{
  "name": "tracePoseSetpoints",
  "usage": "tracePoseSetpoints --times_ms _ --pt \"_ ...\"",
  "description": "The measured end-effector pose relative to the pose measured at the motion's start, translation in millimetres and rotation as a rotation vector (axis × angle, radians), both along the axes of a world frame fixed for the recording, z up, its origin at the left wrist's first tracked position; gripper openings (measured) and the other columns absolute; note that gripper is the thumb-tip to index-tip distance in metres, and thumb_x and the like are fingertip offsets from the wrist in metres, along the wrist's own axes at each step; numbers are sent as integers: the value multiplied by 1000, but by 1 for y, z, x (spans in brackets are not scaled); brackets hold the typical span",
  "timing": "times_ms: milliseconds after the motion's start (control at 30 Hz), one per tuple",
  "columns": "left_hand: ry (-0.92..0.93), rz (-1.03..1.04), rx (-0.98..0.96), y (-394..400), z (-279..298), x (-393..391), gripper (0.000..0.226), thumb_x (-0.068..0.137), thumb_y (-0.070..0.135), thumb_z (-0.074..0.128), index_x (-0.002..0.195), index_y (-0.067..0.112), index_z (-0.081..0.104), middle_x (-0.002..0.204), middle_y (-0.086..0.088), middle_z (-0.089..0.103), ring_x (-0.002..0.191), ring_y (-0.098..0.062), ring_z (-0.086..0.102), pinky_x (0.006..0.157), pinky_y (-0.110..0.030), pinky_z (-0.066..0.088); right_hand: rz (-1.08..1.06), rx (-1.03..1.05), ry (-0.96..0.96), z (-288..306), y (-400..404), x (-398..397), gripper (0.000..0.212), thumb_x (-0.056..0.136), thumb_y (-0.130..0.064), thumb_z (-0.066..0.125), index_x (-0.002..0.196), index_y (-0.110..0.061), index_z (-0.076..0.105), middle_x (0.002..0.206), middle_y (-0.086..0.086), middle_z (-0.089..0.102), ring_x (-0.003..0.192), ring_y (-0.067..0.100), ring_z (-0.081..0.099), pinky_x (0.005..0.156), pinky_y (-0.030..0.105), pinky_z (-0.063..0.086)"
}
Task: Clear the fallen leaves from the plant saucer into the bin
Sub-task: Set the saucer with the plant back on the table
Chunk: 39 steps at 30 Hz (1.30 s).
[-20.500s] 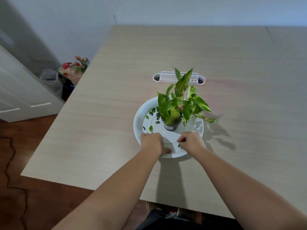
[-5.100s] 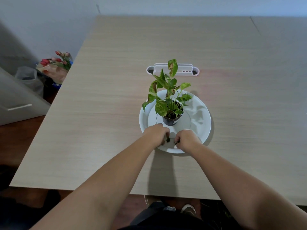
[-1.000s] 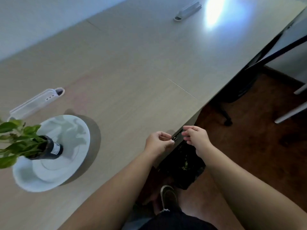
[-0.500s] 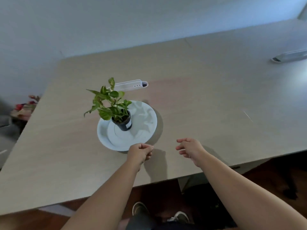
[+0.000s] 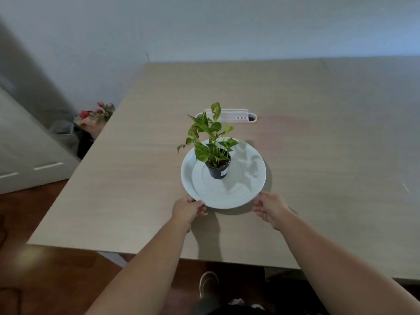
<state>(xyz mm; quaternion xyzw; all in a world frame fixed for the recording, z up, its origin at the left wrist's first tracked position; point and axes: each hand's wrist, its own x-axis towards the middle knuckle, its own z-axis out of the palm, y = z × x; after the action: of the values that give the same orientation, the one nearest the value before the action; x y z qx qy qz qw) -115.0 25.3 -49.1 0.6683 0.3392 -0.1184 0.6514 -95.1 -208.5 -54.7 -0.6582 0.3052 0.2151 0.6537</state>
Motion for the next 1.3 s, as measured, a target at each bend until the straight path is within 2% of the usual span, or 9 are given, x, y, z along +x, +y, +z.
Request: tracePoseSetpoints --times_ms 133,267,467,733,900,1033,1100,1200,1300 --pt "27 -48 44 11 -5 17 9 87 -8 57 89 -3 64 72 -16 65 55 -18 59 41 -15 48 -42 -20 43 0 1 19 15 89 -4 50 85 -14 61 69 4 58 55 13 54 45 20 41" --pt "45 -68 41 22 -10 42 10 87 -6 59 93 -2 65 72 -14 67 59 -17 62 47 -17 53 -61 -32 70 -4 5 36 20 86 -3 52 99 -12 63 71 4 60 53 13 54 46 20 42" --pt "35 -101 29 32 -8 81 9 87 -6 59 90 -1 66 72 -13 67 63 -17 63 57 -21 57 -119 -35 70 1 17 63 13 89 -7 50 84 -13 60 67 3 57 53 12 52 46 19 40" --pt "15 -127 -1 31 -8 124 12 88 -7 58 85 3 65 73 -10 64 63 -14 60 53 -16 54 -182 -21 43 7 22 100 13 89 -7 48 87 -12 60 68 3 56 56 13 53 52 22 40" --pt "35 -201 2 30 -9 141 16 87 -5 56 95 5 67 76 -10 70 62 -15 60 53 -21 52 -240 29 42 10 21 121 17 90 -1 43 89 -8 59 70 6 54 64 18 57 56 25 45" --pt "52 -282 21 31 -9 152 21 85 -5 57 101 2 68 93 -18 74 65 -16 60 56 -23 53 -251 49 40 11 21 130 20 90 2 40 85 -6 58 74 7 53 70 20 60 61 27 48" --pt "48 -302 48 32 -8 157 21 85 -6 56 102 -1 68 91 -16 73 63 -15 60 55 -22 53 -255 49 37 12 22 133 18 91 2 41 88 -4 58 76 8 54 71 20 60 62 27 49" --pt "49 -308 75 33 -4 163 18 85 -7 55 96 -2 68 85 -13 71 61 -13 59 55 -21 52 -250 63 35 13 24 135 22 90 2 40 100 -2 58 82 10 57 74 21 61 63 27 50" --pt "34 -299 77 33 1 166 18 84 -9 54 80 2 67 74 -9 67 61 -13 57 55 -21 51 -241 76 28 15 26 137 22 89 3 40 95 -2 60 87 11 61 76 21 61 63 27 50"
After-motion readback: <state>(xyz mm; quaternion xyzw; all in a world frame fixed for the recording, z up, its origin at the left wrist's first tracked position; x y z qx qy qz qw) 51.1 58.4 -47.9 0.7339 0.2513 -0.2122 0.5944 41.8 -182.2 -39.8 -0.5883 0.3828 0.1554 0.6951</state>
